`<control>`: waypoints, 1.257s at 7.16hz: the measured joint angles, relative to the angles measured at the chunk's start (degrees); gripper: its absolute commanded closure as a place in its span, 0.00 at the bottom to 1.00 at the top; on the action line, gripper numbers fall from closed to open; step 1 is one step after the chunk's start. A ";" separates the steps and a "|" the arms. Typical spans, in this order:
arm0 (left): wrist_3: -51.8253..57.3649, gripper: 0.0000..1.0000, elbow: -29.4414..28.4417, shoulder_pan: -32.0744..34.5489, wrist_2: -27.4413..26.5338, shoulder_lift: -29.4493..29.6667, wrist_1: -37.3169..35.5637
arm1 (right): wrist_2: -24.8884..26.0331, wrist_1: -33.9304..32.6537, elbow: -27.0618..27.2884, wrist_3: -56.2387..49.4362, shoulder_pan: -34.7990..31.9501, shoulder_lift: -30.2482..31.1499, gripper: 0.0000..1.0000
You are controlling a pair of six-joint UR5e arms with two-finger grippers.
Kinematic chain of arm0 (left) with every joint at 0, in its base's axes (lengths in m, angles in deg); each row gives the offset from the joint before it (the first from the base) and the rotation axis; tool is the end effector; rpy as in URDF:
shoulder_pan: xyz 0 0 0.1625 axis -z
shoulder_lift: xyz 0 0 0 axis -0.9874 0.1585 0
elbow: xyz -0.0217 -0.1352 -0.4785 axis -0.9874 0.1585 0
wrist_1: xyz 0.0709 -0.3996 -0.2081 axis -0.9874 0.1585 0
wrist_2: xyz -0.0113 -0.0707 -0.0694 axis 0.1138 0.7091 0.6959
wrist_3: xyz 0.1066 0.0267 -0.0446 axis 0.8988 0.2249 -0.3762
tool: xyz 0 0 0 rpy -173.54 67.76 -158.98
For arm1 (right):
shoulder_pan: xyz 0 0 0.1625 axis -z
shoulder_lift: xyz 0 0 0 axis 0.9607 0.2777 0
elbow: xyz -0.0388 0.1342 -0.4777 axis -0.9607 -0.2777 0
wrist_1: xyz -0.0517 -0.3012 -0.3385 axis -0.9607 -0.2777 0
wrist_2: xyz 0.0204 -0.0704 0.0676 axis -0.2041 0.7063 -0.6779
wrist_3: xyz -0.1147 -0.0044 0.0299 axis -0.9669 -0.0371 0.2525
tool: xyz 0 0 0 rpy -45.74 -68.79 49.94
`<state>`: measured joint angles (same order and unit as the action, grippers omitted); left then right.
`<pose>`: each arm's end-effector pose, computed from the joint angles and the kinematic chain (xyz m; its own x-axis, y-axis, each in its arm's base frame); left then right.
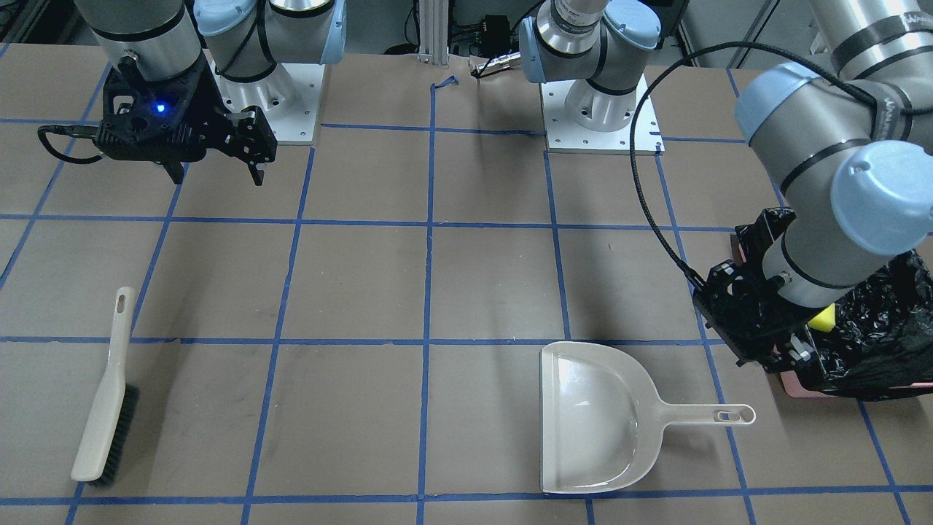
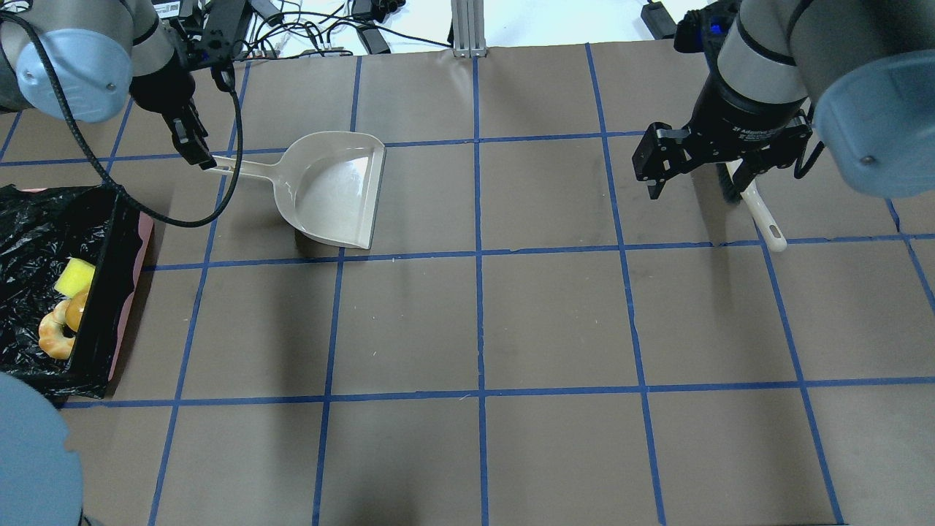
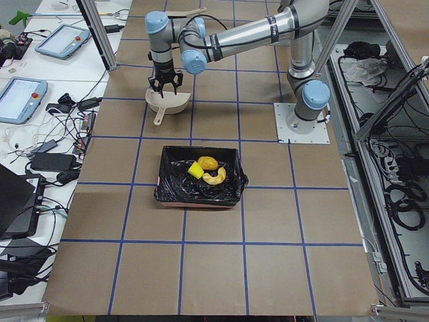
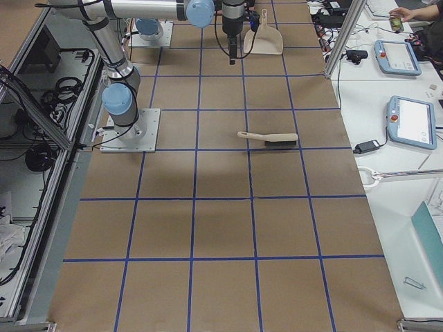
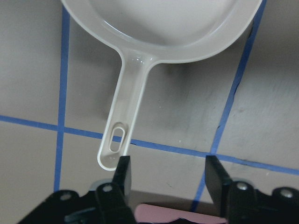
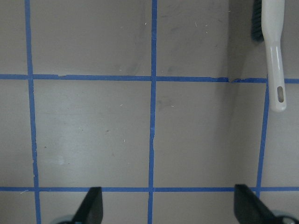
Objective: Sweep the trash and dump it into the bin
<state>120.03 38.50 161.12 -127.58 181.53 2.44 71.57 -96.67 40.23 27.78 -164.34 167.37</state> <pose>-0.0040 -0.6907 0.4349 -0.5135 0.8557 -0.0645 0.8513 0.5174 0.0868 0.1339 -0.5049 0.5278 -0.9992 -0.0278 0.0294 -0.0284 0.9994 -0.0192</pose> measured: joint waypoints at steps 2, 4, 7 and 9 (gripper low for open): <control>-22.41 0.00 -0.27 2.35 0.99 -5.39 4.48 | -0.01 0.23 0.00 0.01 -0.05 0.03 0.00; -41.76 0.00 -0.03 4.63 3.94 -9.94 9.98 | 0.09 0.27 0.00 0.01 -0.06 -0.03 0.00; -65.54 0.00 1.59 6.94 5.10 -13.66 14.56 | 0.22 0.28 0.00 0.01 -0.06 -0.10 0.00; -69.53 0.00 3.12 7.46 5.04 -15.02 14.87 | 0.20 0.28 0.00 -0.03 -0.05 -0.20 0.00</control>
<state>50.50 41.62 168.58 -122.54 166.51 17.32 71.76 -96.40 40.23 27.76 -164.39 167.17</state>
